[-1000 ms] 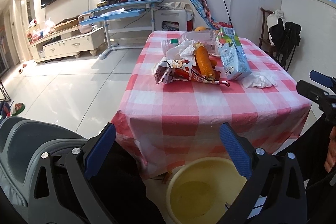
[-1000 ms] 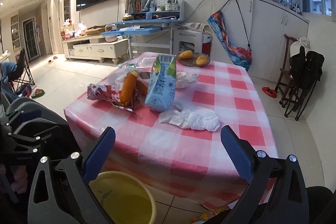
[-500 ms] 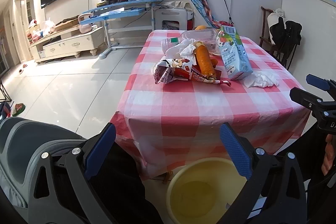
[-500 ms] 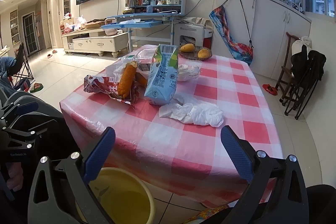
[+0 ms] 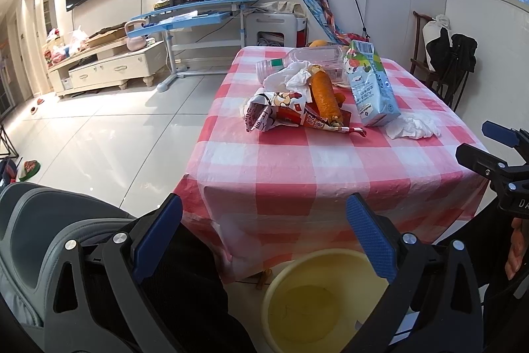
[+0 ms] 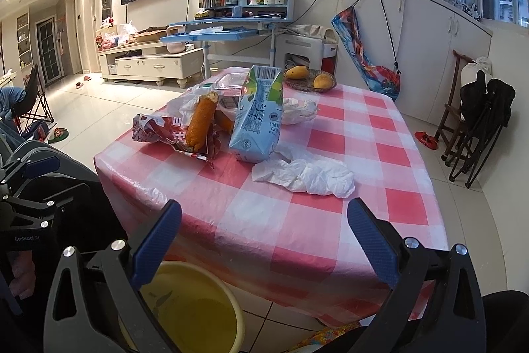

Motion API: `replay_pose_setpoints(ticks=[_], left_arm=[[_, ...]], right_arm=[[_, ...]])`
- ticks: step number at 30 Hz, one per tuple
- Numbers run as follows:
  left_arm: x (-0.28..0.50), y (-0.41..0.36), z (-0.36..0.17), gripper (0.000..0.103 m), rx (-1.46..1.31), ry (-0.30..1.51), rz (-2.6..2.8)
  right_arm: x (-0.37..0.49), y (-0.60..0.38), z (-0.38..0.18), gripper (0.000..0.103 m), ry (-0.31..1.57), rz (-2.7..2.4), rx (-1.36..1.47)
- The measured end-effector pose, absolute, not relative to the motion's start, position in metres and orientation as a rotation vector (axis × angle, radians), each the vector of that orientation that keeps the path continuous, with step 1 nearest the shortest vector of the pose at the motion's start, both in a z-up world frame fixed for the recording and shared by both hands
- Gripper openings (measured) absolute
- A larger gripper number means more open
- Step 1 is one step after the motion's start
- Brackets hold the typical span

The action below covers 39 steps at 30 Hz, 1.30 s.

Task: Collect trash

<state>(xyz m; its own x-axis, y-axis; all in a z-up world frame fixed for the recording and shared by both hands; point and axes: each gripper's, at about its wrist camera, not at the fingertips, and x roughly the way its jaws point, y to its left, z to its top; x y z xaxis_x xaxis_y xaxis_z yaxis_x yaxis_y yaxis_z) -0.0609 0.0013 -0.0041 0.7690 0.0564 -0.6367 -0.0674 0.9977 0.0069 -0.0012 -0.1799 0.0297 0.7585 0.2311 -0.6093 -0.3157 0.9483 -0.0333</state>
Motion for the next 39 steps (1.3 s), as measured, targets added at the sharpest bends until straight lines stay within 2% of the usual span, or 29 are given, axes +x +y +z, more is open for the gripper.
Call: replay_pose_setpoints(ticks=[39], left_arm=[[-0.055, 0.019, -0.005, 0.096, -0.112, 0.701, 0.102]], right_arm=[[0.0, -0.18, 0.031, 0.096, 0.641, 0.332, -0.118]])
